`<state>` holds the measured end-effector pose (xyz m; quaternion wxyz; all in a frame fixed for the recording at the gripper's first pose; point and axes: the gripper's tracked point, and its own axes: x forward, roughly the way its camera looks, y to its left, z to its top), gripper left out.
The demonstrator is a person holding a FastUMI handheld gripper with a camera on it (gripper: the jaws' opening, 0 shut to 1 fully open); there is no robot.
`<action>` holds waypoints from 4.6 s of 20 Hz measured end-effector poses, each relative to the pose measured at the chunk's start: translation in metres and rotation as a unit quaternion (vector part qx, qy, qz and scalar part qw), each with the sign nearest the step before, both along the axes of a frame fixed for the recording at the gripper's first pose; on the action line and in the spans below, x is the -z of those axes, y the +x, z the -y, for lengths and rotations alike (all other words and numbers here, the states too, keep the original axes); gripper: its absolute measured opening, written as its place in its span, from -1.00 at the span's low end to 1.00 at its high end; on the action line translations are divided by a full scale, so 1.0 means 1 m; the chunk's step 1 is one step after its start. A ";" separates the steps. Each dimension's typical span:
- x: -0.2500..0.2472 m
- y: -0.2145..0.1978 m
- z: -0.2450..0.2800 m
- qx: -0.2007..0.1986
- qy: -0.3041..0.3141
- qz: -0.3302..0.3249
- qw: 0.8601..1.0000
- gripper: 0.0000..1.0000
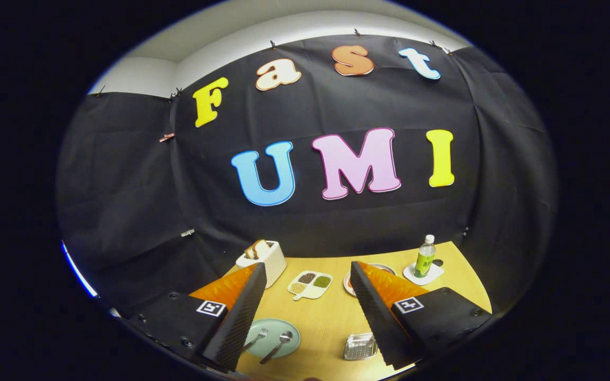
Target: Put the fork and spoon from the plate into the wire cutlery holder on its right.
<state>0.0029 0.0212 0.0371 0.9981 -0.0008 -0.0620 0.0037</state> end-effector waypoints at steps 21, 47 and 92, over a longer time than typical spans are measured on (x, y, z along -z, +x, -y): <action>0.040 0.026 -0.039 0.070 -0.067 0.054 0.994 0.98; 0.422 0.135 -0.084 0.063 -0.022 -0.461 0.885 0.63; 0.307 0.010 0.122 0.063 0.044 -0.573 0.816 -0.84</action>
